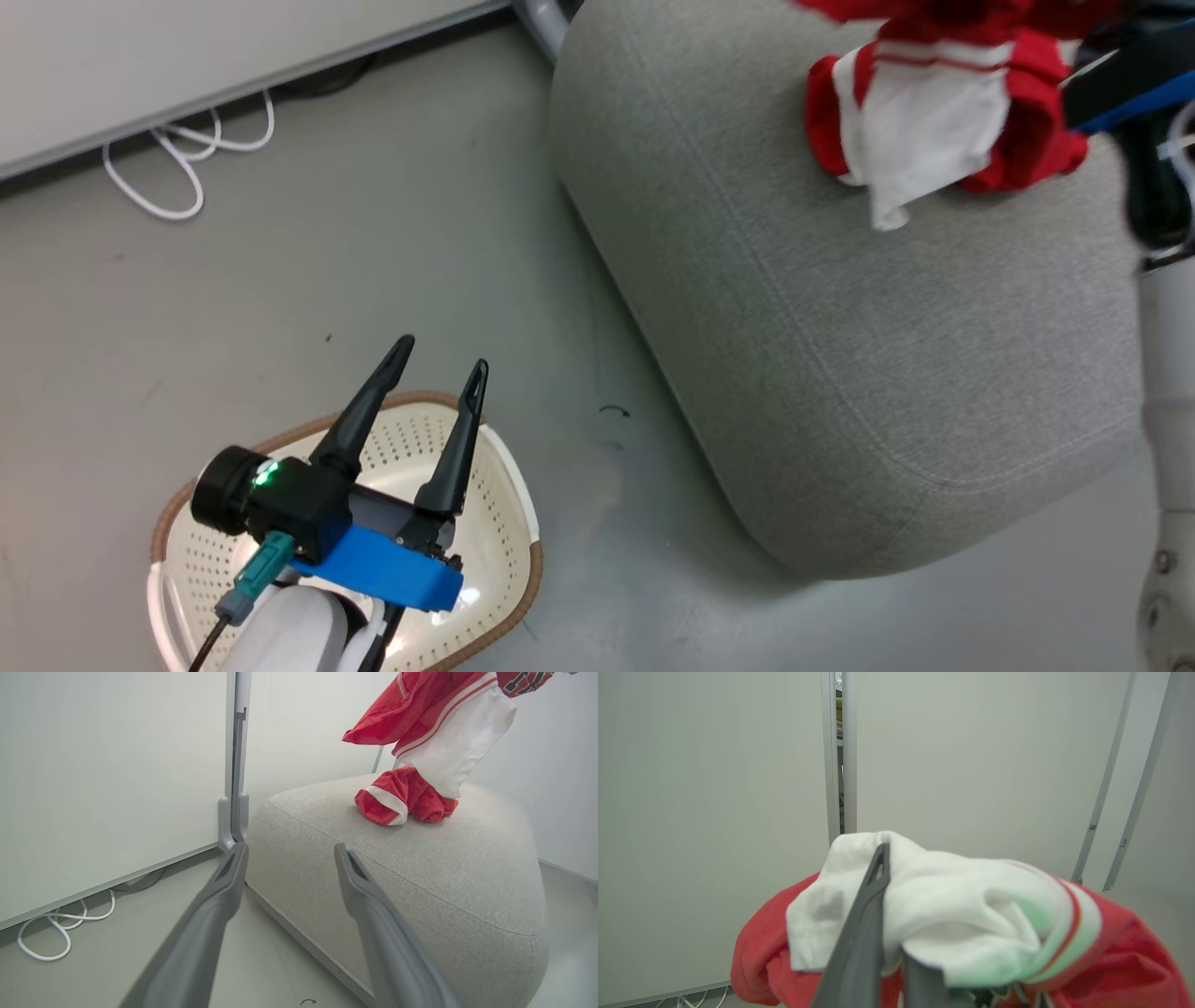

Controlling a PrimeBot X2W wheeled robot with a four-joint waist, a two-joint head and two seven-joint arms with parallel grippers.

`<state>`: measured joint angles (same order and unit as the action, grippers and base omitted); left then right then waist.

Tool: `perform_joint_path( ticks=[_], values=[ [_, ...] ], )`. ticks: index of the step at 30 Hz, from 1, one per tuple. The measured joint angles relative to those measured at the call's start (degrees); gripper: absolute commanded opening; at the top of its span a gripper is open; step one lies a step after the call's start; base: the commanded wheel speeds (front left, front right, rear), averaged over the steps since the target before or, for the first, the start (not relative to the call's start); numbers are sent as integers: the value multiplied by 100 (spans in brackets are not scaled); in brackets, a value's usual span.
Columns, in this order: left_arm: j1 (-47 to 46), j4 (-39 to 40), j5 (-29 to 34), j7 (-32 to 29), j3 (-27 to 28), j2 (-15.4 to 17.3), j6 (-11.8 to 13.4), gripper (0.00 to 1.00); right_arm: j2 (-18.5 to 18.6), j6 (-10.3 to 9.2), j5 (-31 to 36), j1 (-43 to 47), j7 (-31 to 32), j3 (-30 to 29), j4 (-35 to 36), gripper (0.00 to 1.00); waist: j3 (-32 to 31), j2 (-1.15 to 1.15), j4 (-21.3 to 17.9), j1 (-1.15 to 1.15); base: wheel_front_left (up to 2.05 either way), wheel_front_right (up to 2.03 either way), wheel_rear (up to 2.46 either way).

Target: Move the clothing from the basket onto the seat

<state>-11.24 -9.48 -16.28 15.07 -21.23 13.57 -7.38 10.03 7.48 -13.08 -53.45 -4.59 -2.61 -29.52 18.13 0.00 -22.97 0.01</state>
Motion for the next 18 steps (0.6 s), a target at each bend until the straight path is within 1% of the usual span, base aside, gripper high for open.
perform_joint_path(
  ticks=[1, 2, 6, 9, 13, 14, 15, 18],
  values=[
    [-161, 102, 27, 1, -60, 64, 0, 100, 216, 0, -22, -322, 5, -316, -120, 0, 232, 0, 112, 0, 0, 0, 0],
    [-238, 146, 49, 0, -85, 94, 0, 100, 343, 0, -11, -461, 19, -450, -185, 0, 359, 0, 171, 0, 0, 0, 0],
    [-527, 283, 135, 0, -131, 267, 0, 100, 733, 0, 60, -945, -36, -1035, -447, 0, 900, 0, 388, 1, 0, 0, 0],
    [-717, 420, 179, 0, -160, 318, 0, 100, 981, 0, 204, -1104, -143, -1402, -651, 0, 1297, 0, 565, 1, 0, 0, 0],
    [-837, 575, 245, 0, -169, 361, 0, 100, 1159, 0, 393, -1113, -222, -1753, -1023, 0, 1738, 0, 834, 1, 0, 0, 0],
    [-837, 575, 245, 0, -169, 361, 0, 100, 1159, 0, 393, -1113, -222, -1753, -1023, 0, 1738, 0, 834, 1, 0, 0, 0],
    [-850, 601, 278, 0, -175, 386, 0, 100, 1204, 1, 566, -1060, -229, -1934, -1282, 0, 1920, 0, 954, 1, 0, 0, 0],
    [-866, 644, 303, 0, -148, 369, 0, 100, 1199, 0, 817, -912, -229, -2165, -1685, 0, 2109, 0, 1117, 1, 0, 0, 0]
  ],
)
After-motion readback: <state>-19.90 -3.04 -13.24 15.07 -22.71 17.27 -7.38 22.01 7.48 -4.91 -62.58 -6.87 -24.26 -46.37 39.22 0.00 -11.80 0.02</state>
